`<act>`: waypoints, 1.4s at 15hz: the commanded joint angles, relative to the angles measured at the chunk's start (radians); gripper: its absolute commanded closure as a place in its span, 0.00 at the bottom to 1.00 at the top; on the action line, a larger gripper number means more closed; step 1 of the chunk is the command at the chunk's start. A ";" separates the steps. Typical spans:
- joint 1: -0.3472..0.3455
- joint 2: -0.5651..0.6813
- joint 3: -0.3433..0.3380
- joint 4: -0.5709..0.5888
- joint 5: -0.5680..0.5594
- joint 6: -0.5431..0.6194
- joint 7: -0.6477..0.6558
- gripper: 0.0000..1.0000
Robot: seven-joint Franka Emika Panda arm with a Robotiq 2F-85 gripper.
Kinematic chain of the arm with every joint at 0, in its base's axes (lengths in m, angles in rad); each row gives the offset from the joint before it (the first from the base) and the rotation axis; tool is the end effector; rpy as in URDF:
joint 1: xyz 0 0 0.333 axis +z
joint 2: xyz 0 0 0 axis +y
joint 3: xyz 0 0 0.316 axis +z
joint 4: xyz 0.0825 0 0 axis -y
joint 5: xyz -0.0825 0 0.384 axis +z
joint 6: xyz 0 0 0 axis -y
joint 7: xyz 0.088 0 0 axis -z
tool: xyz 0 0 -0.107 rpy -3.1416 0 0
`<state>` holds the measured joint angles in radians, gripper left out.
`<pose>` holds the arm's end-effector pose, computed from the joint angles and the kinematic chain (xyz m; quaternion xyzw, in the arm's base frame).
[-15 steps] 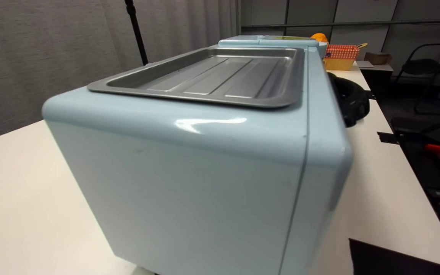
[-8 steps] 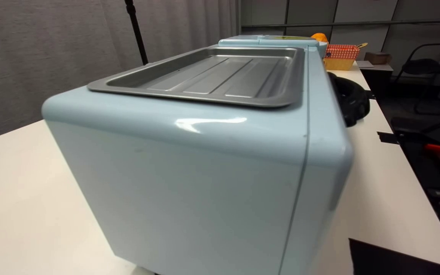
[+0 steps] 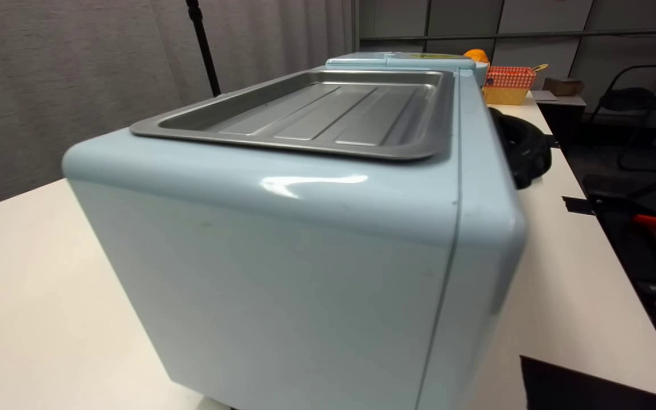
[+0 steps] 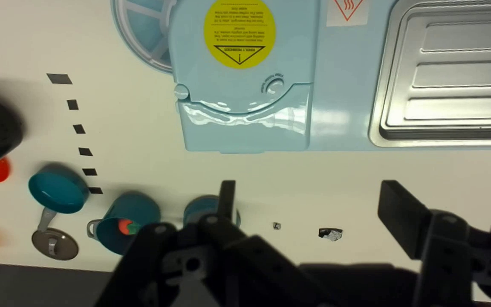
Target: Press the button on the top right side of the breakfast station
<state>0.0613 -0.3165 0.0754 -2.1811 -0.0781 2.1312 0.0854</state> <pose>0.4803 0.0658 0.5464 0.9892 0.0413 0.1365 0.0325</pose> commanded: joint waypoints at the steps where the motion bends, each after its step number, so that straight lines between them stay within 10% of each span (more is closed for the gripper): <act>1: -0.014 -0.038 0.016 -0.039 -0.043 0.050 0.032 0.00; 21: -0.006 -0.051 0.026 -0.036 -0.032 0.033 0.048 0.00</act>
<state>0.0600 -0.3674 0.0961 -2.2187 -0.1122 2.1662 0.1350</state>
